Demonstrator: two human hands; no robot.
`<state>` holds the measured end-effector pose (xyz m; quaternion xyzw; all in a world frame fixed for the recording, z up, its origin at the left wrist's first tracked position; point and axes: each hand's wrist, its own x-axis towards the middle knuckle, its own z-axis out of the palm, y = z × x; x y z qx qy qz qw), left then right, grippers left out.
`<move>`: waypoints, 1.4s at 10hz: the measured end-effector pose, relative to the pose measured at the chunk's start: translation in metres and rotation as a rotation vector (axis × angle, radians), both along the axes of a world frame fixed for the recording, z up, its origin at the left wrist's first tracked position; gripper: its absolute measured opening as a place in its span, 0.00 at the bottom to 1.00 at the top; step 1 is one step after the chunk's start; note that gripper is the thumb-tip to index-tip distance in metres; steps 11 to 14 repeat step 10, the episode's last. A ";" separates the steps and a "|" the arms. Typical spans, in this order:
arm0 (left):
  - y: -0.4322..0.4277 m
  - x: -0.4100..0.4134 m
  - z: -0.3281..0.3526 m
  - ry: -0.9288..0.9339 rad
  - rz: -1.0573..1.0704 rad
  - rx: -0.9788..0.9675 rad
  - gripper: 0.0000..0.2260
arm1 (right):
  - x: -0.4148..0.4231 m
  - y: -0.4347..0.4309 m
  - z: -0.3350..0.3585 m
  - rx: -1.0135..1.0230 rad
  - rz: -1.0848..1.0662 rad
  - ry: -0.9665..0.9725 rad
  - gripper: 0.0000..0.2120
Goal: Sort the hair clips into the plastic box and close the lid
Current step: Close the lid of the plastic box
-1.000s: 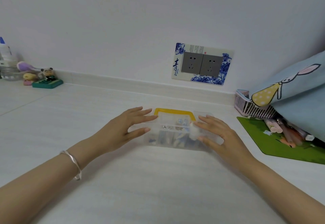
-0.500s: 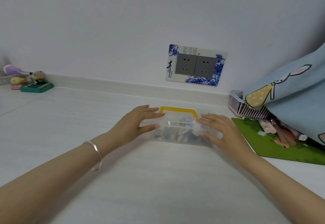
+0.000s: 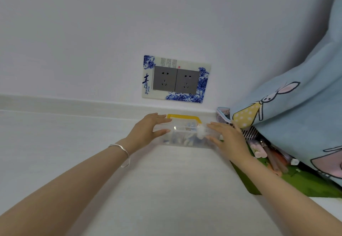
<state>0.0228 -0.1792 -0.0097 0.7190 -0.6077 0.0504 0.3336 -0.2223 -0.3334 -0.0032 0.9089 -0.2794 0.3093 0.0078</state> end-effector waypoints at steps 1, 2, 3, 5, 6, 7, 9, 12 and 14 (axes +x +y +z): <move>-0.024 0.006 -0.002 -0.005 0.015 -0.015 0.20 | 0.008 -0.019 0.003 -0.037 -0.018 0.029 0.19; -0.044 0.009 -0.001 0.003 0.020 -0.032 0.19 | 0.013 -0.034 0.007 -0.058 -0.027 0.026 0.19; -0.058 0.010 -0.001 0.017 0.009 -0.042 0.19 | 0.015 -0.048 0.006 -0.099 -0.025 0.033 0.17; -0.077 0.014 -0.002 -0.005 0.039 -0.040 0.19 | 0.021 -0.066 0.006 -0.151 -0.019 0.045 0.16; -0.081 0.013 -0.003 -0.005 0.050 -0.052 0.19 | 0.024 -0.072 0.006 -0.169 -0.021 0.038 0.15; -0.083 0.014 -0.003 -0.017 0.054 -0.055 0.19 | 0.026 -0.077 0.004 -0.178 -0.031 0.044 0.16; -0.084 0.014 0.001 -0.040 0.052 -0.007 0.19 | 0.026 -0.075 0.005 -0.143 -0.047 0.094 0.18; -0.077 0.013 0.003 -0.061 0.068 0.000 0.23 | 0.023 -0.070 0.007 -0.124 -0.060 0.189 0.23; -0.077 0.013 0.003 -0.061 0.068 0.000 0.23 | 0.023 -0.070 0.007 -0.124 -0.060 0.189 0.23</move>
